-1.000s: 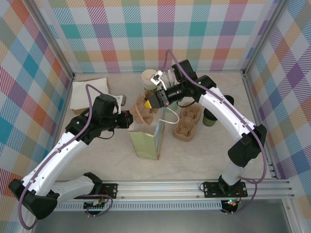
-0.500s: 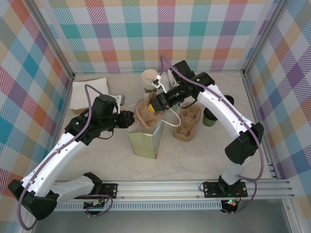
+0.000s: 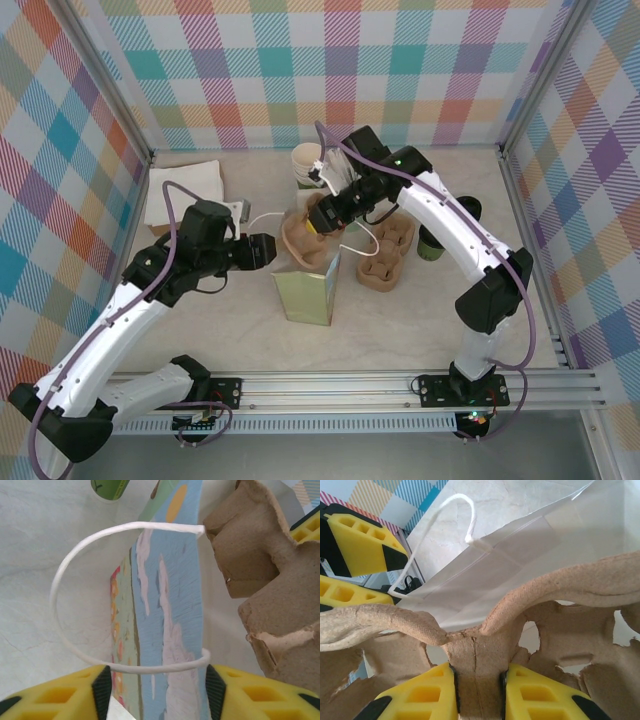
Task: Pack the takeout coffee
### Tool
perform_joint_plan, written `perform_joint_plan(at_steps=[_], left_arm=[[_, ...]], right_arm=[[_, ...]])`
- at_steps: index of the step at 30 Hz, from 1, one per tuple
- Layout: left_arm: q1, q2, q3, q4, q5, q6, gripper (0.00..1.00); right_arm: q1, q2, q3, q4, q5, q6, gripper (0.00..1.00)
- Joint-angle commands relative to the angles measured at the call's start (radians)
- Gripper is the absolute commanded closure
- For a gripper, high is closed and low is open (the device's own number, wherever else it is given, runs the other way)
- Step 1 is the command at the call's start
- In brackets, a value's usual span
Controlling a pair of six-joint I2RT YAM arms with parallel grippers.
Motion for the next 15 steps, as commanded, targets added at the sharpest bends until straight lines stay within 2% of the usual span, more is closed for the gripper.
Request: perform_joint_plan(at_steps=[1,8,15], left_arm=[[-0.016,-0.048,-0.014,-0.022,0.030,-0.038,0.41],[-0.016,-0.061,-0.015,-0.030,0.100,-0.094,0.35],[-0.016,-0.056,-0.052,0.018,0.139,-0.160,0.42]], right_arm=[[0.008,0.003,0.029,-0.015,0.025,0.003,0.78],[0.010,-0.009,0.016,0.003,0.017,0.015,0.78],[0.010,-0.032,-0.012,0.030,0.015,0.043,0.78]])
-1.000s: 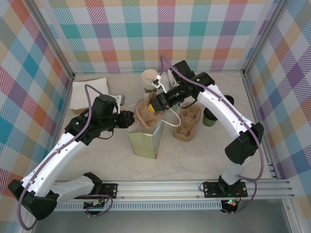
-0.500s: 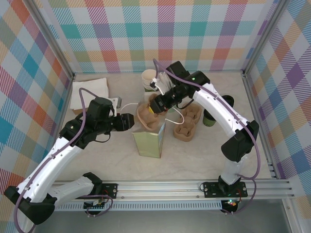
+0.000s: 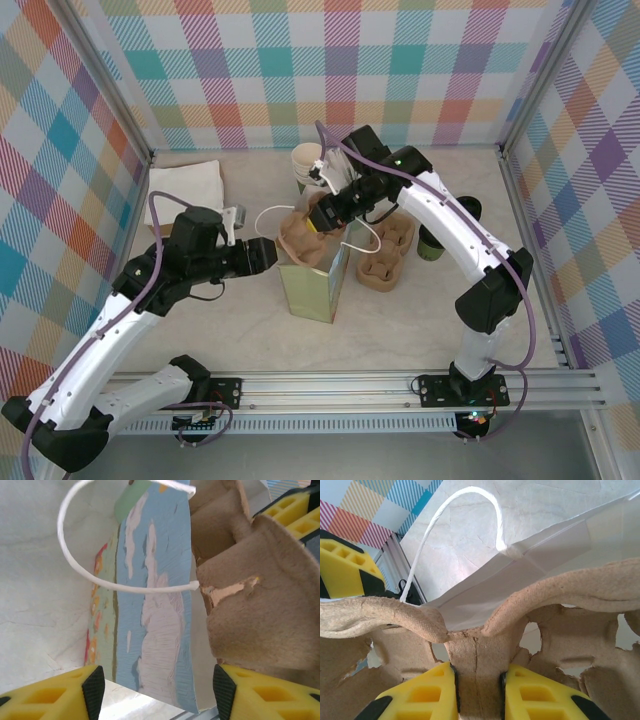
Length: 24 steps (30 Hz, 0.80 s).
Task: Pack the takeout coffee
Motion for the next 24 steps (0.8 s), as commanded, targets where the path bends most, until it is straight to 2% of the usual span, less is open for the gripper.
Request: perform_joint_plan(at_steps=[1,7,14,24], left_arm=[[-0.015,-0.002,-0.034,0.023,0.035,-0.055,0.43],[-0.015,0.000,-0.080,0.086,0.050,-0.115,0.45],[-0.015,-0.001,-0.090,0.122,0.055,-0.136,0.37],[-0.015,0.022,-0.113,0.179,0.102,-0.155,0.34]], right_arm=[[0.007,-0.034,-0.016,0.015,-0.001,0.021,0.78],[0.000,-0.063,-0.062,0.047,-0.001,0.039,0.78],[-0.005,-0.074,-0.072,0.046,-0.012,0.039,0.78],[-0.021,-0.097,-0.098,0.085,-0.029,0.074,0.79]])
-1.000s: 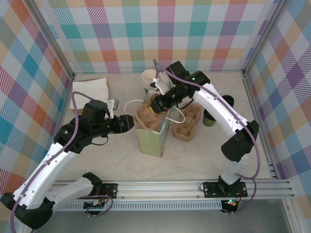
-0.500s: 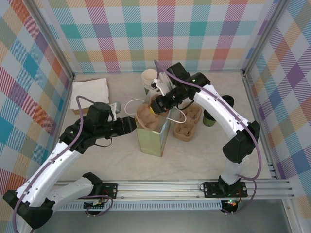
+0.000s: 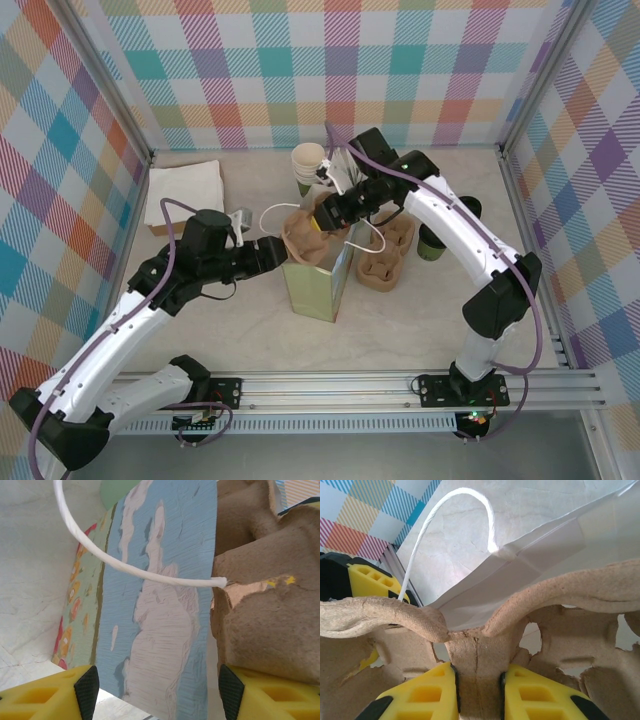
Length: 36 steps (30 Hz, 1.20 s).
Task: Pack the takeout coffee
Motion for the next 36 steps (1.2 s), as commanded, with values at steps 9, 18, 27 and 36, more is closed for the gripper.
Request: perform_joint_plan(at_steps=[9,18,27,36], left_arm=[[-0.015,0.009,-0.004,-0.055,-0.046,0.050,0.54],[-0.015,0.015,-0.008,-0.056,-0.021,0.074,0.57],[-0.015,0.022,-0.008,-0.053,-0.003,0.097,0.57],[-0.015,0.032,0.017,-0.054,-0.017,0.107,0.61]], right_arm=[[-0.001,-0.027,0.036,-0.062,0.051,-0.057,0.79],[-0.001,-0.012,0.072,-0.102,0.144,-0.072,0.79],[0.006,0.001,0.073,-0.143,0.248,-0.104,0.80],[0.058,0.034,0.106,-0.223,0.367,-0.204,0.80]])
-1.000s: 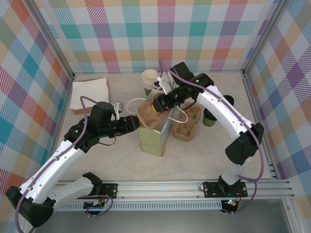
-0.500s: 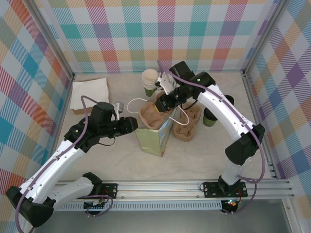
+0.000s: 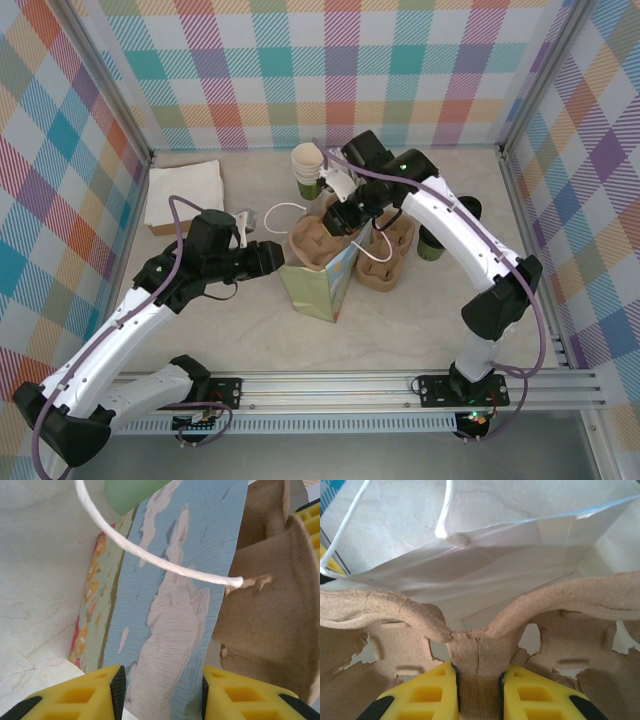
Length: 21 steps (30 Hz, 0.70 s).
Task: Pack the takeout coffee
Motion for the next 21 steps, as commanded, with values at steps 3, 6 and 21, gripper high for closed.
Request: perform_joint_plan(at_steps=[3,6,21], left_arm=[[-0.015,0.021,0.040,-0.054,-0.013,0.036,0.64],[-0.015,0.030,0.054,-0.056,-0.020,0.042,0.69],[-0.015,0.045,0.110,-0.055,-0.011,0.084,0.92]], right_arm=[[0.041,0.043,0.054,-0.096,0.120,-0.093,0.79],[0.064,0.059,0.076,-0.118,0.142,-0.113,0.79],[0.142,0.171,0.204,-0.233,0.223,-0.162,0.79]])
